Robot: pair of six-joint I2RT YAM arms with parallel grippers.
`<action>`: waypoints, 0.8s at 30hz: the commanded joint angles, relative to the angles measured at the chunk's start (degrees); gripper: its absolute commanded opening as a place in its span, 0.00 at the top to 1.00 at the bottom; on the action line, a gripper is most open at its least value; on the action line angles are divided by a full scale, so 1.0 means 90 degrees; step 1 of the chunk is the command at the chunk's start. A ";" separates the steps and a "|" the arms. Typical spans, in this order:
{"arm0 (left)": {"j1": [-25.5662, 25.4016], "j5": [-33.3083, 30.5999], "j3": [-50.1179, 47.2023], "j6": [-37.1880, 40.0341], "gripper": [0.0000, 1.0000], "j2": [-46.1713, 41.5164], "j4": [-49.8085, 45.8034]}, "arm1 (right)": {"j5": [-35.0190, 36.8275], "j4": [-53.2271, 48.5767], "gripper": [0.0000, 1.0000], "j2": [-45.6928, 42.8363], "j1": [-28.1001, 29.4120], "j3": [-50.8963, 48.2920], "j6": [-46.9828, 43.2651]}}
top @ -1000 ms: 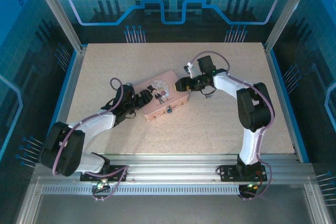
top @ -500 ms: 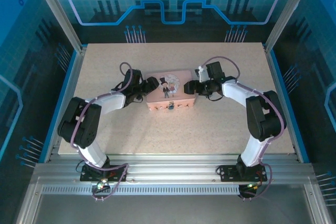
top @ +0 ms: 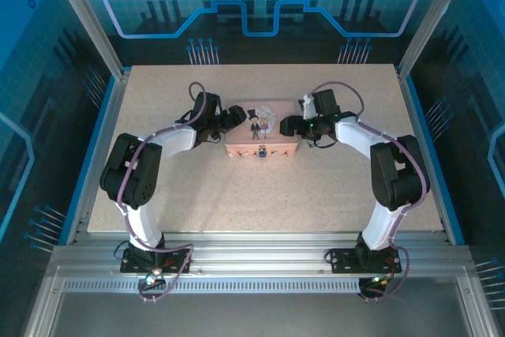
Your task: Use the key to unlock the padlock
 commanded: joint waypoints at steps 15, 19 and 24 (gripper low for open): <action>0.0440 0.0905 -0.0854 0.0421 0.05 -0.1764 -0.0293 | -0.0248 -0.0509 0.19 -0.0643 -0.0221 -0.0284 -0.0180; 0.0421 0.0965 -0.1317 0.0229 0.05 -0.2114 -0.0226 | -0.0379 -0.0491 0.21 -0.0591 -0.0081 -0.0316 -0.0186; 0.0271 0.0947 -0.1807 0.0125 0.05 -0.2585 -0.0380 | -0.0338 -0.0577 0.22 -0.0585 0.0172 -0.0256 -0.0221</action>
